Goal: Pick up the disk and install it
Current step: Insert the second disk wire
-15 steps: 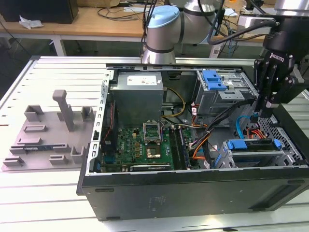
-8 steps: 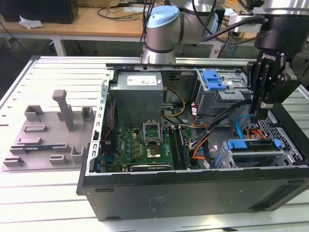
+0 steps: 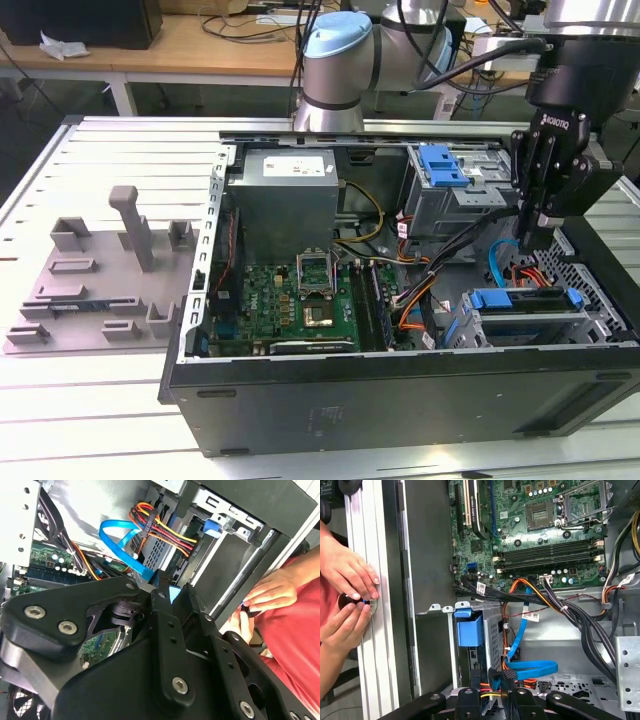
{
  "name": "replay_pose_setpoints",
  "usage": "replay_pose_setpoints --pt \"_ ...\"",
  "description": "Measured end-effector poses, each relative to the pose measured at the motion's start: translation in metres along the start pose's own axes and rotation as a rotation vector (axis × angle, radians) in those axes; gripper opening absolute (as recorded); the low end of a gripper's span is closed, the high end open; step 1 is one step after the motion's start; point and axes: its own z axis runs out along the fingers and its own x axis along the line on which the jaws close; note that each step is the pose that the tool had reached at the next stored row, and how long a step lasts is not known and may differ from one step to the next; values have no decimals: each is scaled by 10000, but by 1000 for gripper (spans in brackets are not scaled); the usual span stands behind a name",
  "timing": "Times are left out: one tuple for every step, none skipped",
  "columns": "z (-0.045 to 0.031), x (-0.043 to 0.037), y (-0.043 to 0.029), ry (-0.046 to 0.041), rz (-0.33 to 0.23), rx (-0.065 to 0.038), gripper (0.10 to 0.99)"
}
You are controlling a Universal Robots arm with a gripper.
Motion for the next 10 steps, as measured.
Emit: replay_pose_setpoints --pt "2 -1 0 1 -10 -28 302" --pt "4 -2 -1 4 -31 -85 302" --pt "8 -3 -3 5 -40 -106 302" --pt "13 -5 -3 7 -39 -113 302" --pt "17 -7 -4 8 -41 -113 302" --pt "19 -8 -5 8 -42 -112 302" --pt "22 -9 -5 9 -41 -113 302" --pt "22 -9 -6 10 -39 -113 302" --pt "24 -10 -6 8 -30 -117 302" --pt "24 -11 -7 8 -11 -125 302"
